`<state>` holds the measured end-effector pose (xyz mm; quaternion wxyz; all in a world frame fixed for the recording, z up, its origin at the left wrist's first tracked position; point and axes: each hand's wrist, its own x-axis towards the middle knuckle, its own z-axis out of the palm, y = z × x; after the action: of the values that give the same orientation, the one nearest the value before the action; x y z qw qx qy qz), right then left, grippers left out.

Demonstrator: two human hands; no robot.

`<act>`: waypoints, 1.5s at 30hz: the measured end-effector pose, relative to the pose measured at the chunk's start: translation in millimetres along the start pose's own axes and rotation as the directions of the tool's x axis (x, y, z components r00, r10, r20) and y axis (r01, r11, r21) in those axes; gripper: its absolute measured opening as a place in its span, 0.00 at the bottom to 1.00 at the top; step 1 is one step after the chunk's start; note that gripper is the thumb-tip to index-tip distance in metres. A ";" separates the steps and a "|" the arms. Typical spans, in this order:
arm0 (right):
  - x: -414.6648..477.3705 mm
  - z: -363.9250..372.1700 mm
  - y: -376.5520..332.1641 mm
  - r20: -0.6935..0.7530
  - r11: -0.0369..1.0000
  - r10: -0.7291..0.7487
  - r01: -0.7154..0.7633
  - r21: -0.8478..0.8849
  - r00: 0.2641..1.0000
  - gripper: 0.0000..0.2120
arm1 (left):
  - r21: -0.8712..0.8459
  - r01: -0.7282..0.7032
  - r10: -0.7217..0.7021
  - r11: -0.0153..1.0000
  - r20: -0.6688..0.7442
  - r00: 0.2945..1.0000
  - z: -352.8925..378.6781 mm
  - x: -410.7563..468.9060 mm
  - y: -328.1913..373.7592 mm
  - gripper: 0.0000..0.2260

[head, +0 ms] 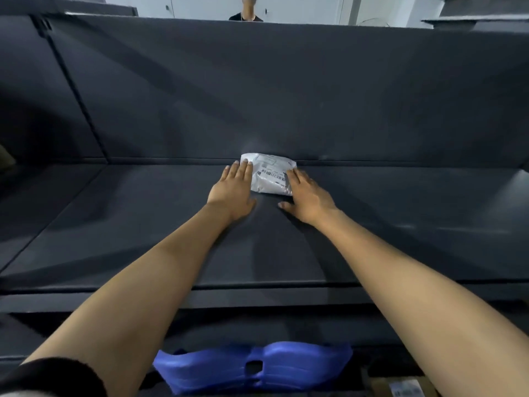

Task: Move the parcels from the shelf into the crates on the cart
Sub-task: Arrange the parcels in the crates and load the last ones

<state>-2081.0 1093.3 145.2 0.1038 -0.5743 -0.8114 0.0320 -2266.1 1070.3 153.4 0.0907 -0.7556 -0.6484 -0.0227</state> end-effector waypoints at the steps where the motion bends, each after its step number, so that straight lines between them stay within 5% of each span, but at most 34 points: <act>1: 2.9 3.4 -0.5 0.012 1.000 0.002 -0.002 0.006 1.000 0.40 | -0.016 -0.006 0.006 1.000 -0.007 1.000 0.5 4.8 1.0 0.35; 7: 16.8 12.7 -2.2 -0.001 1.000 0.021 -0.021 -0.004 1.000 0.32 | -0.213 0.032 -0.041 0.976 -0.037 0.998 6.1 20.4 9.0 0.32; 21: -31.0 -16.9 -11.8 -0.185 0.999 -0.036 0.040 0.016 0.982 0.25 | -0.165 -0.021 -0.025 0.986 -0.273 0.962 -12.0 -21.4 18.5 0.26; 26: -83.3 -34.8 -23.4 -0.259 0.997 -0.053 0.066 0.040 0.965 0.24 | -0.233 -0.049 -0.045 0.971 -0.385 0.922 -36.9 -74.4 25.3 0.24; 31: -147.9 -46.2 -38.9 -0.315 0.994 -0.068 0.090 0.055 0.947 0.24 | -0.174 -0.207 0.081 0.963 -0.543 0.836 -59.3 -142.8 35.9 0.25; 45: -320.2 -47.8 -82.8 -0.442 0.960 -0.085 0.192 0.204 0.893 0.25 | -0.299 -0.212 0.013 0.930 -0.551 0.834 -72.7 -309.5 75.8 0.27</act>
<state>-2045.7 761.5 163.9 0.3509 -0.4906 -0.7976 -0.0036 -2234.4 745.4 169.8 0.1356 -0.7596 -0.5356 -0.3431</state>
